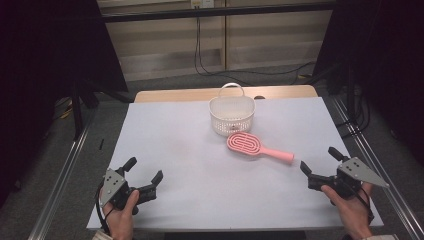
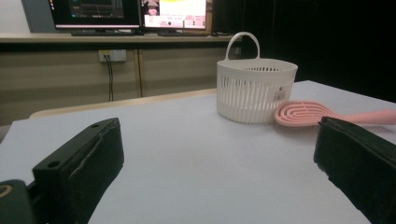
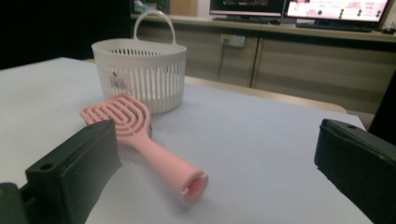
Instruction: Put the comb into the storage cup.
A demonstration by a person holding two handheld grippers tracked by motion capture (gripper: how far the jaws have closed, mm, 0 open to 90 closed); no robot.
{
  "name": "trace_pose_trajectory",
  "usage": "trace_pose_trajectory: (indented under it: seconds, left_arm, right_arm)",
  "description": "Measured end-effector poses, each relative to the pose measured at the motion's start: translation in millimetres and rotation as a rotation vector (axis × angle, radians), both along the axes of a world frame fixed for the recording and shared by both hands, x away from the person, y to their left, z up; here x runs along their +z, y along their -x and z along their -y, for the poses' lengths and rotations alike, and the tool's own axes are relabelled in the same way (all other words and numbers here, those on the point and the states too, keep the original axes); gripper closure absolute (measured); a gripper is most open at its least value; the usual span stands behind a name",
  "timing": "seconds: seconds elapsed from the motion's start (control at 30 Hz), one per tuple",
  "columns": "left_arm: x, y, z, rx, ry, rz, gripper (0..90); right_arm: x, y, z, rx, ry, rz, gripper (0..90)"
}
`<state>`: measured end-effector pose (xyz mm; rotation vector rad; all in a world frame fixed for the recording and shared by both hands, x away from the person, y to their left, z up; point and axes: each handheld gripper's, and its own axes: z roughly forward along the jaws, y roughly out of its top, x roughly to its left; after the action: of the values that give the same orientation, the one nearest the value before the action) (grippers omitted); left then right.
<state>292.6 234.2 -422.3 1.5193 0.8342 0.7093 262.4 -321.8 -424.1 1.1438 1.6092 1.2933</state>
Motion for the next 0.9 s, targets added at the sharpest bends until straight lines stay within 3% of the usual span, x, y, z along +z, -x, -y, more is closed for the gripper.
trace_pose_trajectory:
  seconds: [0.2, 0.4, 0.6, 0.9]
  left_arm:
    - [-0.7, -2.2, 0.9, -0.007, 0.002, -0.014, 1.1]
    - [-1.7, -2.7, 1.6, 0.002, -0.011, -0.032, 1.1]
    - [-1.8, -2.6, 2.1, -0.002, -0.018, -0.029, 1.1]
    - [-1.4, -2.9, 3.1, -0.009, -0.021, -0.022, 1.1]
  right_arm:
    - [-1.6, -6.7, -9.7, 0.047, -0.016, -0.016, 0.7]
    - [-1.2, -13.7, -15.4, 0.085, 0.018, 0.005, 0.0]
    - [0.6, -19.2, -18.6, 0.101, 0.007, 0.014, 0.0]
    - [14.0, -32.6, -22.1, 0.131, 0.009, 0.01, 0.1]
